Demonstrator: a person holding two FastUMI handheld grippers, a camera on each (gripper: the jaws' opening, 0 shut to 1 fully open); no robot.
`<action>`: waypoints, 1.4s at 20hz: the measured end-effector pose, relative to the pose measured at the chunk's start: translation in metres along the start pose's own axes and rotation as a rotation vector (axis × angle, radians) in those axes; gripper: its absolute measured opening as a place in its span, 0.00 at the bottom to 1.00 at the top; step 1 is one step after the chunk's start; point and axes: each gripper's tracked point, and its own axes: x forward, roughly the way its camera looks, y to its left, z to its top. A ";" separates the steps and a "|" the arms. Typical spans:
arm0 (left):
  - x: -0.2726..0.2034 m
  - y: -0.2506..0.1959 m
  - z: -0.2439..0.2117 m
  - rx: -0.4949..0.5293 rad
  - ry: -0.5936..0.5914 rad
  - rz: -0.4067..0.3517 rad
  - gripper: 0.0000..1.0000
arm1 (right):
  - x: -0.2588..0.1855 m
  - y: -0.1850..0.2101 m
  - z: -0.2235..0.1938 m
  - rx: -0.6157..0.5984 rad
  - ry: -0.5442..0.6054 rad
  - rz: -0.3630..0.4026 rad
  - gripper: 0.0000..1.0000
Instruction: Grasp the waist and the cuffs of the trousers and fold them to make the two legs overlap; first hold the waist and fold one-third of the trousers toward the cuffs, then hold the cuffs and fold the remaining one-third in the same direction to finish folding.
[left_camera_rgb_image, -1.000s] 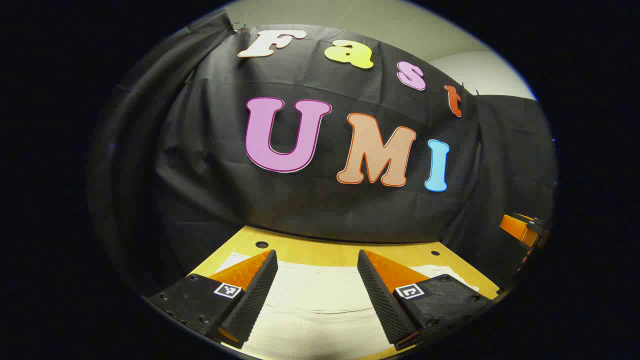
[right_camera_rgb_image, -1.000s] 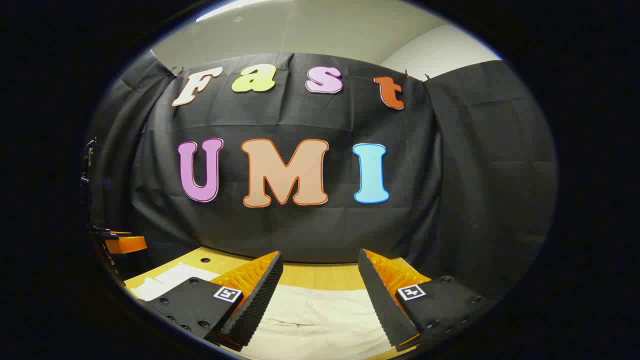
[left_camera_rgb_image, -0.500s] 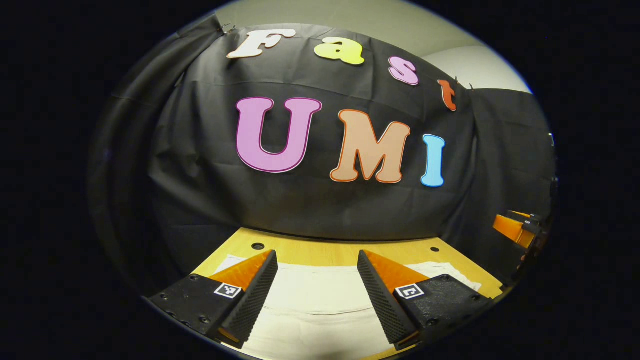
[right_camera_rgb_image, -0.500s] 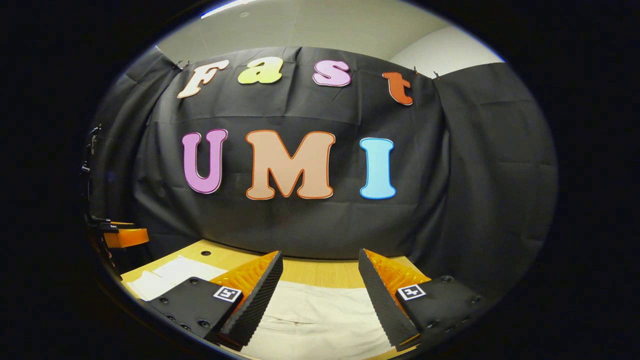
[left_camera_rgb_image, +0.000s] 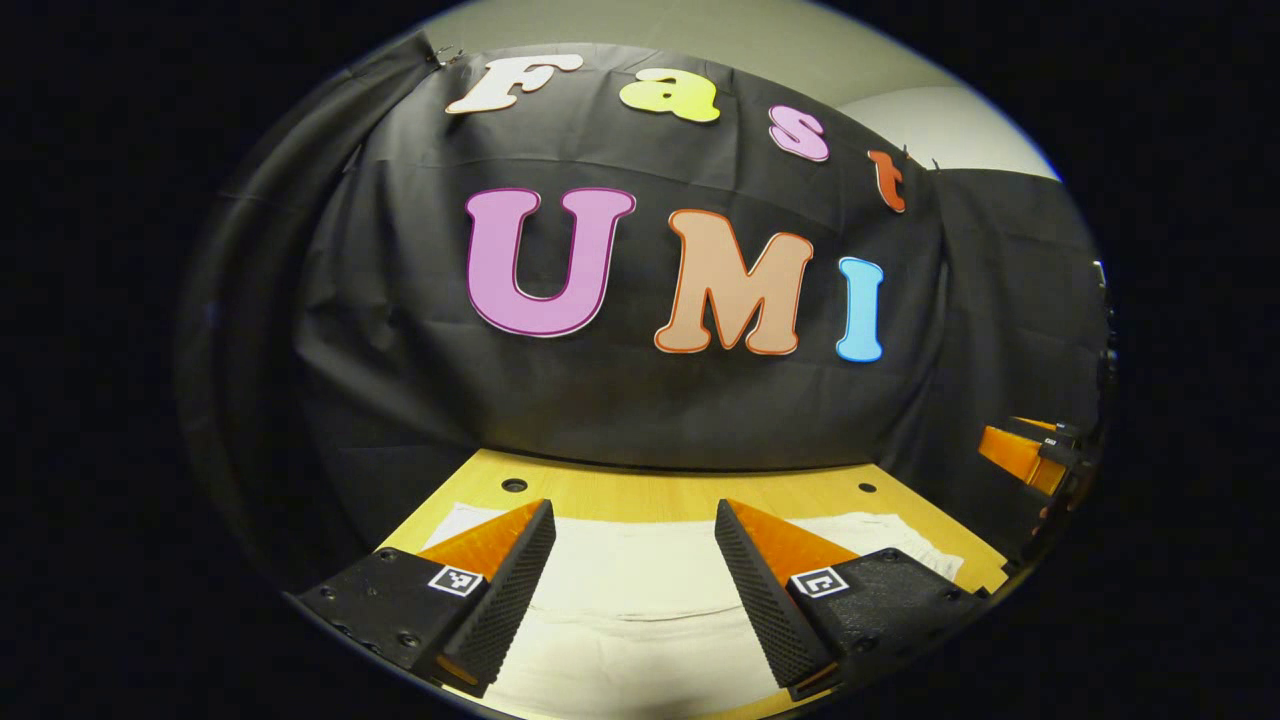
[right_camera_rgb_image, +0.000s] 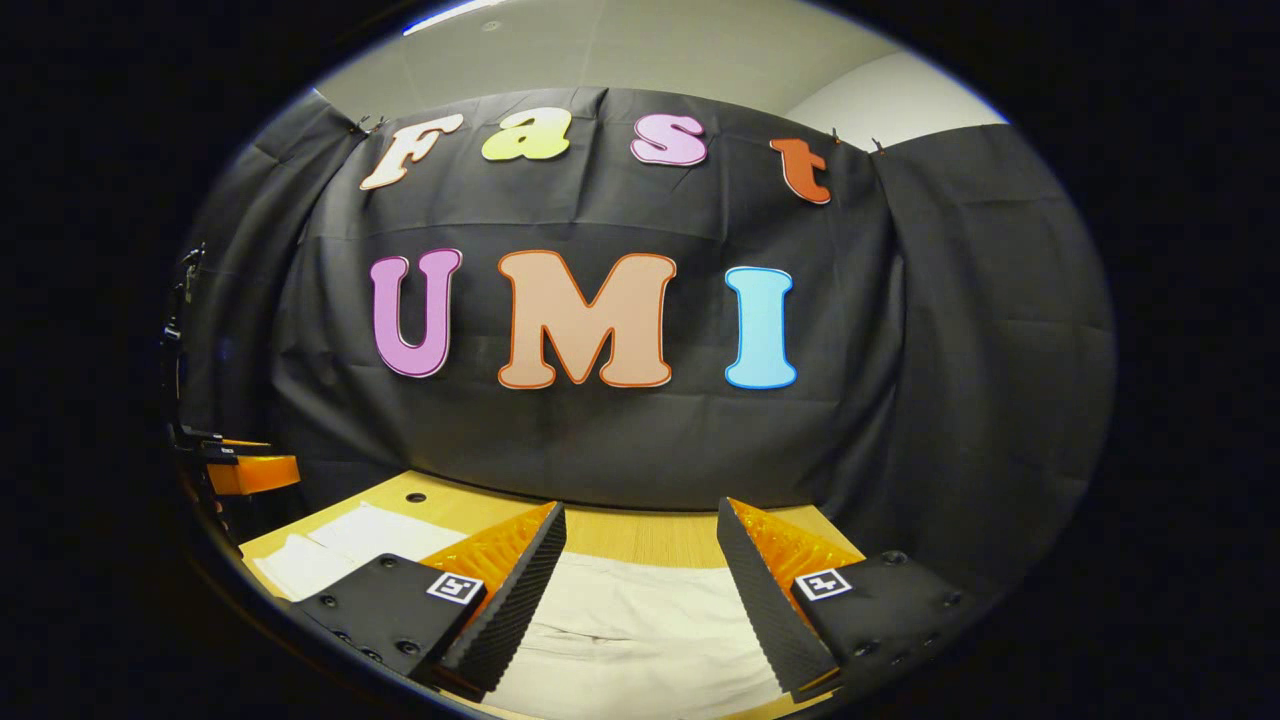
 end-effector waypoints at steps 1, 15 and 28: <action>0.000 -0.001 -0.006 0.012 0.014 -0.010 0.95 | -0.001 -0.002 -0.003 -0.002 0.008 -0.003 0.97; -0.044 0.017 -0.167 0.412 0.581 -0.469 0.93 | -0.018 -0.012 -0.049 0.004 0.111 -0.052 0.97; -0.112 0.097 -0.270 0.780 1.026 -0.744 0.91 | -0.026 -0.019 -0.079 -0.041 0.205 -0.089 0.98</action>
